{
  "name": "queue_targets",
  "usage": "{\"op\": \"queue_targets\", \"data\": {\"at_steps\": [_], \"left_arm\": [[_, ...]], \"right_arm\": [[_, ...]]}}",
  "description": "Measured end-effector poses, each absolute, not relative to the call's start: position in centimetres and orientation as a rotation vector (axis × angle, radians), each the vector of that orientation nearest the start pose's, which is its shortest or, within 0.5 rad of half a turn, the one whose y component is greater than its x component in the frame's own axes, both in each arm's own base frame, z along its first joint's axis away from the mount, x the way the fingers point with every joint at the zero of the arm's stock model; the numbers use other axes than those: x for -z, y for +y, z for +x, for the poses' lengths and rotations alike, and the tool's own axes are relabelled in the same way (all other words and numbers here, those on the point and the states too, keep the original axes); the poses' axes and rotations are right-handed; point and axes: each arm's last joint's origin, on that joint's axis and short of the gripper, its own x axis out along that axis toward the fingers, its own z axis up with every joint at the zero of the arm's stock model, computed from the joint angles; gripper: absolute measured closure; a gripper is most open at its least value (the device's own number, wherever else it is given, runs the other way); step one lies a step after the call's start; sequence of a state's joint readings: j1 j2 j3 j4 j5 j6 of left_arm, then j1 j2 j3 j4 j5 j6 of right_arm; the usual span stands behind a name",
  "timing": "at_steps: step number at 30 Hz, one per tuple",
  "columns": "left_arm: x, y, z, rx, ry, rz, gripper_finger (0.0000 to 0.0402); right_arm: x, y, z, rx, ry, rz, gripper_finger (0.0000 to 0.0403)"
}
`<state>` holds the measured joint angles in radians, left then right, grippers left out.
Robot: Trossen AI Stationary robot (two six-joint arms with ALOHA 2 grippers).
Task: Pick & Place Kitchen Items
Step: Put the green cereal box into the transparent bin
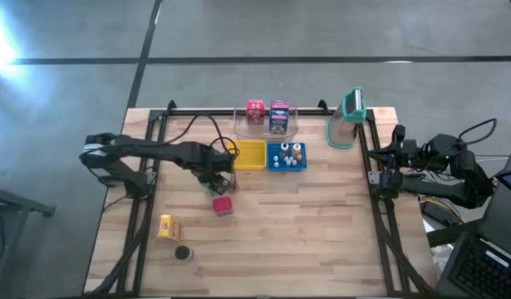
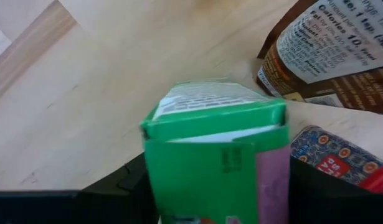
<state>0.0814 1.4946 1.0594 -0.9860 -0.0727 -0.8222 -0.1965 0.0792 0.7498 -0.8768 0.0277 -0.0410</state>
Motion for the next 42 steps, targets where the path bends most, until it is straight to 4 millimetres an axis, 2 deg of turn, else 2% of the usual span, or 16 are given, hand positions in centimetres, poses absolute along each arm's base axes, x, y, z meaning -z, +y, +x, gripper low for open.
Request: {"op": "queue_targets", "data": {"at_steps": [15, 27, 32, 42], "left_arm": [[-19.9, 2.8, 27.2, -0.741, 1.342, -0.679, 0.017], [-18.9, 3.0, 27.1, -0.736, 1.33, -0.692, 0.017], [-19.0, 3.1, 27.0, -0.724, 1.332, -0.681, 0.0171], [-19.2, 3.1, 27.1, -0.708, 1.336, -0.663, 0.0224]], "right_arm": [[-30.4, -0.2, 0.6, 0.219, 0.211, -0.023, 0.0394], [-30.4, -0.2, 0.6, 0.219, 0.21, -0.023, 0.0394], [-30.4, -0.2, 0.6, 0.219, 0.211, -0.023, 0.0394], [-30.4, -0.2, 0.6, 0.219, 0.211, -0.023, 0.0394]]}}
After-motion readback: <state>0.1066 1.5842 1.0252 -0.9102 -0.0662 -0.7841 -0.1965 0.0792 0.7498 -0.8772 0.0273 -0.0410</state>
